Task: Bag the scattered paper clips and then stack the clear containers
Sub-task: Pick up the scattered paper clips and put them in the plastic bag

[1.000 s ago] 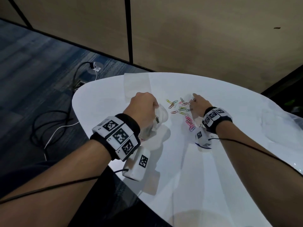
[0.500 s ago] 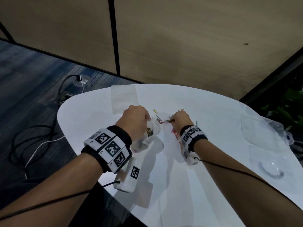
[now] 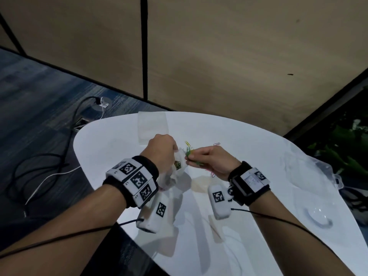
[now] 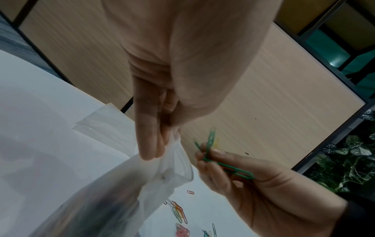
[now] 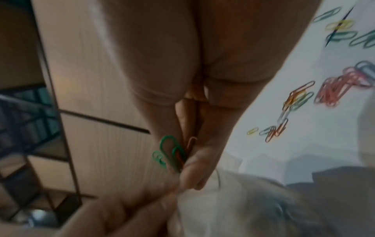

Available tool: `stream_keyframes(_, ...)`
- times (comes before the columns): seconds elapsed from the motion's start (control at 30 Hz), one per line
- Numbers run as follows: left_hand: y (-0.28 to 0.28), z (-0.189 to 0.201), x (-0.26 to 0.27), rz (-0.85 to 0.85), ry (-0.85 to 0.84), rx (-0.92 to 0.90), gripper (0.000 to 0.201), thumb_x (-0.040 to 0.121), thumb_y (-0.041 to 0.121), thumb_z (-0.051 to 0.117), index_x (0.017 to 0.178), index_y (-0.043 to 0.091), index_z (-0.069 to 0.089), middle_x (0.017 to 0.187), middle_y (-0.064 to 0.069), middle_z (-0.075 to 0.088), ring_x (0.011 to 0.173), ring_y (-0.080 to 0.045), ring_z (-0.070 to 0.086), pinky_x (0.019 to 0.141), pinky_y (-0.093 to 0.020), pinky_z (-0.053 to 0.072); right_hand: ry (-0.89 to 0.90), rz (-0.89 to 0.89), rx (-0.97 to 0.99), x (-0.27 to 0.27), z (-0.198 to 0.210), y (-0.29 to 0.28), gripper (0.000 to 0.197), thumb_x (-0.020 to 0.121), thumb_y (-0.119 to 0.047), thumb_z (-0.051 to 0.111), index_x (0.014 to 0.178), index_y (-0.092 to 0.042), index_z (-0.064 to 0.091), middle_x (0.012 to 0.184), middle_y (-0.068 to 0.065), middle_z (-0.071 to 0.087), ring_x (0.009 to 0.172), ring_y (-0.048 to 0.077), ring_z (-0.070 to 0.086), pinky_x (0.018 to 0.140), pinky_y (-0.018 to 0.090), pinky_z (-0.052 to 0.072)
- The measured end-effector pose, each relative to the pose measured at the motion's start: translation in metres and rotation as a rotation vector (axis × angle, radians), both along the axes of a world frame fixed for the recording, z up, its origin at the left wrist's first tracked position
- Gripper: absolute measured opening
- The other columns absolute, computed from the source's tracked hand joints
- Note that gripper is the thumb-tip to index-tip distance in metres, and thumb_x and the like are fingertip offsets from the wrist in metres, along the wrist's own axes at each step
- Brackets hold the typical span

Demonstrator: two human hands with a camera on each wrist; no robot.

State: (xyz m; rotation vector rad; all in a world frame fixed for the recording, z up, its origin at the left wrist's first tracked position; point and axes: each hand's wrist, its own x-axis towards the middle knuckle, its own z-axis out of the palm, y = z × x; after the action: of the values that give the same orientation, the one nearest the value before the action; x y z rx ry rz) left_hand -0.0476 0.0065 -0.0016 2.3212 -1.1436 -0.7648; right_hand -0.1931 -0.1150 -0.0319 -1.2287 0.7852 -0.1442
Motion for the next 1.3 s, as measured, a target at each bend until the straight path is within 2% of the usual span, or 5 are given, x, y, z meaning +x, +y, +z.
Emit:
stream_keyframes(0.23,0.003,0.000,-0.005,-0.025,-0.029,-0.012,0.026,0.092,0.003,0.055,0.109,0.011,0.073,0.113,-0.013,0.066,0.090,-0.033,0.071,0.083,-0.040,0.061,0.213,0.050,-0.490,0.025,-0.014,0.031,0.017,0.076,-0.007,0.069,0.080,-0.019,0.080,0.082,0.006,0.077,0.084,0.023,0.075,0.088,0.040,0.058)
stream_keyframes(0.43,0.004,0.000,-0.004,-0.053,-0.052,-0.011,0.024,0.089,0.007,0.061,0.107,0.013,0.075,0.110,-0.011,0.069,0.087,-0.029,0.071,0.082,-0.038,0.061,0.384,0.135,-0.894,0.040,-0.006,0.044,0.029,0.084,-0.001,0.051,0.085,-0.011,0.077,0.078,0.006,0.073,0.060,0.010,0.059,0.055,0.004,0.040)
stream_keyframes(0.67,0.005,-0.002,0.004,-0.037,-0.006,0.011,0.028,0.093,0.006,0.056,0.114,0.012,0.073,0.108,-0.015,0.070,0.091,-0.033,0.072,0.085,-0.039,0.061,0.349,0.239,-1.024,0.039,0.001,0.047,0.022,0.085,-0.003,0.058,0.086,-0.010,0.079,0.079,0.006,0.074,0.068,0.016,0.062,0.057,0.004,0.040)
stream_keyframes(1.0,0.014,-0.002,0.016,0.020,-0.007,-0.010,0.029,0.094,0.003,0.052,0.112,0.015,0.072,0.106,-0.013,0.069,0.090,-0.030,0.072,0.086,-0.038,0.060,-0.078,-0.039,-0.520,0.022,-0.017,-0.001,0.019,0.086,0.006,0.064,0.094,-0.006,0.077,0.092,0.011,0.077,0.089,0.024,0.073,0.089,0.034,0.057)
stream_keyframes(1.3,0.017,-0.004,0.021,0.028,0.002,-0.036,0.029,0.095,0.003,0.050,0.108,0.017,0.072,0.096,-0.010,0.066,0.088,-0.030,0.071,0.085,-0.039,0.060,0.939,0.273,-0.908,0.016,-0.111,-0.107,0.052,0.102,-0.025,0.036,0.149,-0.007,0.027,0.158,0.014,0.025,0.144,0.032,0.027,0.117,0.039,0.025)
